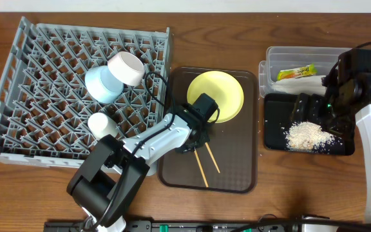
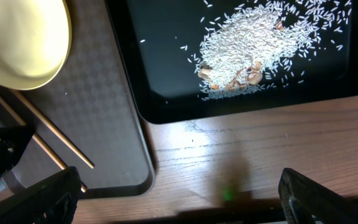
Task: Sort waste into correct bins and load items into the dishwasher
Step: 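Lift the chopstick with the left gripper and carry it to the rack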
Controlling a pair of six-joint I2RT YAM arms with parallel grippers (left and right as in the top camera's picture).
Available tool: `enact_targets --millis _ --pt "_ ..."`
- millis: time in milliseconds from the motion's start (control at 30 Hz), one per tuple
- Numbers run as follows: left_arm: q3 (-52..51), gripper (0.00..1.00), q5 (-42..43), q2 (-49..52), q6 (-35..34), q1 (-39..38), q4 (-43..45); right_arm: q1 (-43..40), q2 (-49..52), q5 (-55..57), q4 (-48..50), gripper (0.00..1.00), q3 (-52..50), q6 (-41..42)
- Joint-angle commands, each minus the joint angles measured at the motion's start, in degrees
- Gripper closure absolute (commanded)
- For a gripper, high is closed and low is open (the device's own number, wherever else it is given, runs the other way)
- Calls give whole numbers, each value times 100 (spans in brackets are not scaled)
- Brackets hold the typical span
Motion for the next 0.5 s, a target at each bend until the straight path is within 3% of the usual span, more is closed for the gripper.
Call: enact_targets --millis 0,300,467 --pt "125 89 9 120 262 26 0 -26 -17 -26 -15 1 46 -52" --pt "352 92 -247 -564 1084 234 -236 -26 -17 -24 -28 1 46 -55" --pt "372 92 -236 -1384 2282 603 -354 -26 -17 -24 -28 1 46 -55"
